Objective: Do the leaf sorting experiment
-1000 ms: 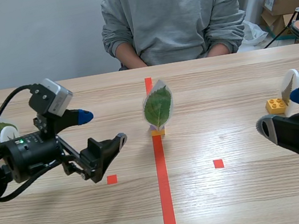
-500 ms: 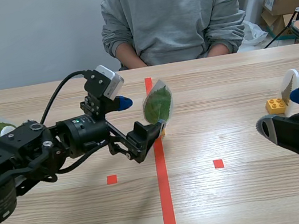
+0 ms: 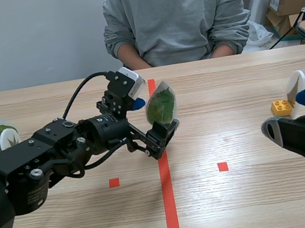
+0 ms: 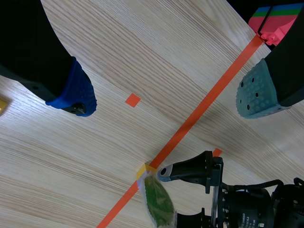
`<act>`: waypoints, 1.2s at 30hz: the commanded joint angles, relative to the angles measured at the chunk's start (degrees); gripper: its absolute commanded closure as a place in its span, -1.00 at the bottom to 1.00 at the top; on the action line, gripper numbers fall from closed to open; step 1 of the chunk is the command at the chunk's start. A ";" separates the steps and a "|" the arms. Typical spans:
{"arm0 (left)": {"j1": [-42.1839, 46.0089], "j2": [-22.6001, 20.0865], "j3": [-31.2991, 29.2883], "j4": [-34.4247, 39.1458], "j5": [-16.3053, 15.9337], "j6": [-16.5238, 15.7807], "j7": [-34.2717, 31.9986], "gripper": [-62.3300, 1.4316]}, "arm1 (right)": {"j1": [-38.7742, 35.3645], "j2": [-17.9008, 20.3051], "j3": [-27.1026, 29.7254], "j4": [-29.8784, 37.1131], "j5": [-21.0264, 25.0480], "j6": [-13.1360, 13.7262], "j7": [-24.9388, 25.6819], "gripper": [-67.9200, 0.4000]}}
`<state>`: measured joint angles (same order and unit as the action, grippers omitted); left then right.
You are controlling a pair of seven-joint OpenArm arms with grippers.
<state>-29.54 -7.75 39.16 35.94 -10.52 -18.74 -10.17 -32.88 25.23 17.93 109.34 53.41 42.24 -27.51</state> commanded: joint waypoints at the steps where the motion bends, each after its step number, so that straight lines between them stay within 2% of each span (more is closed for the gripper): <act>1: -1.31 0.63 0.07 0.26 -0.55 0.20 -1.53 -0.93 | 0.70 0.31 0.28 0.13 0.83 0.48 0.66 -0.79; 6: -1.62 1.36 0.07 -1.09 -0.31 1.09 -2.16 -0.92 | 0.70 0.28 0.28 0.13 0.83 0.48 0.66 -0.79; 8: -1.62 1.36 0.07 -1.18 -0.31 1.11 -2.29 -0.83 | 0.70 0.28 0.28 0.13 0.83 0.48 0.66 -0.79; 15: -1.60 1.36 0.07 -1.18 -0.33 1.49 -2.51 -0.10 | 0.70 0.28 0.28 0.13 0.83 0.48 0.66 -0.79; 22: -1.60 1.36 0.07 -1.18 -0.35 1.49 -2.99 0.47 | 0.70 0.28 0.28 0.13 0.83 0.48 0.66 -0.79; 25: -1.60 1.36 0.07 -1.18 -0.35 1.49 -3.34 0.64 | 0.70 0.28 0.28 0.13 0.83 0.48 0.66 -0.79; 31: -1.60 1.36 0.07 -1.18 -0.35 1.46 -3.48 0.83 | 0.70 0.28 0.28 0.13 0.83 0.48 0.66 -0.79; 36: -1.60 1.36 0.07 -1.18 -0.35 1.44 -3.61 0.83 | 0.70 0.28 0.28 0.11 0.83 0.48 0.66 -0.79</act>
<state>-30.17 -6.83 39.16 33.82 -10.48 -17.19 -12.51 -32.88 25.23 17.93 109.34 53.43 42.24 -27.51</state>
